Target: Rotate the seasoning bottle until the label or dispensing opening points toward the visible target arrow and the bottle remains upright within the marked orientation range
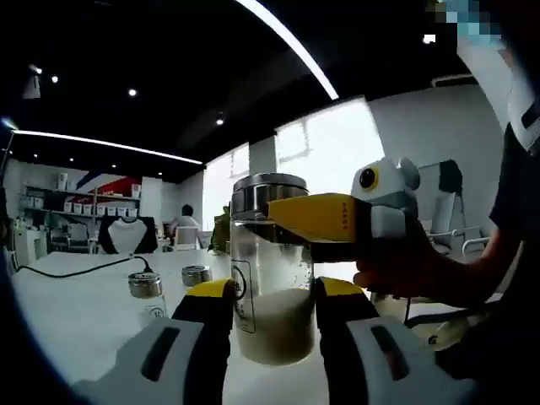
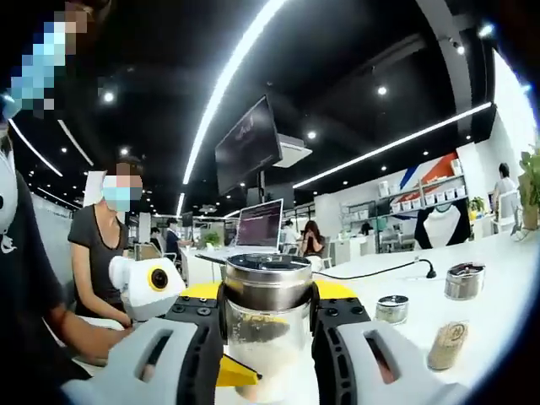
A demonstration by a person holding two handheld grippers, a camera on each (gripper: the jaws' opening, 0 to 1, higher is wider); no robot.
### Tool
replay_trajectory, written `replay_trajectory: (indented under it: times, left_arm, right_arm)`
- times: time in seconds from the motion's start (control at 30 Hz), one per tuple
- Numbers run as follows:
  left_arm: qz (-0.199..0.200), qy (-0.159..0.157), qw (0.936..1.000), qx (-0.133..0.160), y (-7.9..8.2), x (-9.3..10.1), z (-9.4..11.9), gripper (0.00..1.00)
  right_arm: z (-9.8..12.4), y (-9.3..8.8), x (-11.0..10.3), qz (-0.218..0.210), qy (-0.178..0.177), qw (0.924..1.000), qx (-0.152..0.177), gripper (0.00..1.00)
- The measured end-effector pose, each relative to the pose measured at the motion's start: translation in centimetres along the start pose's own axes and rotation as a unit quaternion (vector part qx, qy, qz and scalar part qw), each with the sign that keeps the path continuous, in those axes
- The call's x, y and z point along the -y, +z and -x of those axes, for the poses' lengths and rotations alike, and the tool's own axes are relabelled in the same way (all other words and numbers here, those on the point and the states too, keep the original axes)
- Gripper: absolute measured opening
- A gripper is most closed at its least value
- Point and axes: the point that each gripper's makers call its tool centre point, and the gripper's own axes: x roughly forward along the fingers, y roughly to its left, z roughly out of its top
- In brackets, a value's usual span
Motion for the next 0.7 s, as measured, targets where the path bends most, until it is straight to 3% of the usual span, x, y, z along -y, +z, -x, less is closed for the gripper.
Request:
replay_trajectory:
  times: [0.2,0.37,0.5,0.63,0.7]
  left_arm:
    - [0.079,-0.06,0.9951,-0.001,-0.4,0.9,0.1,0.41]
    - [0.076,-0.086,0.9934,-0.007,-0.7,2.2,-0.1,0.41]
    - [0.094,-0.123,0.9881,0.0,-0.2,3.6,0.0,0.43]
    - [0.108,-0.142,0.9839,0.003,-0.1,4.2,0.1,0.44]
    - [0.105,-0.136,0.985,-0.003,-0.3,4.1,0.1,0.43]
  right_arm:
    - [0.5,0.0,-1.7,0.011,0.062,0.998,-0.009,0.37]
    - [0.9,-0.3,-2.9,0.015,0.095,0.995,-0.027,0.37]
    - [1.5,0.2,-4.2,-0.005,0.139,0.9901,-0.014,0.37]
    - [1.6,0.4,-4.8,-0.01,0.156,0.9877,-0.013,0.37]
    - [1.5,0.1,-4.7,-0.012,0.155,0.9877,-0.016,0.37]
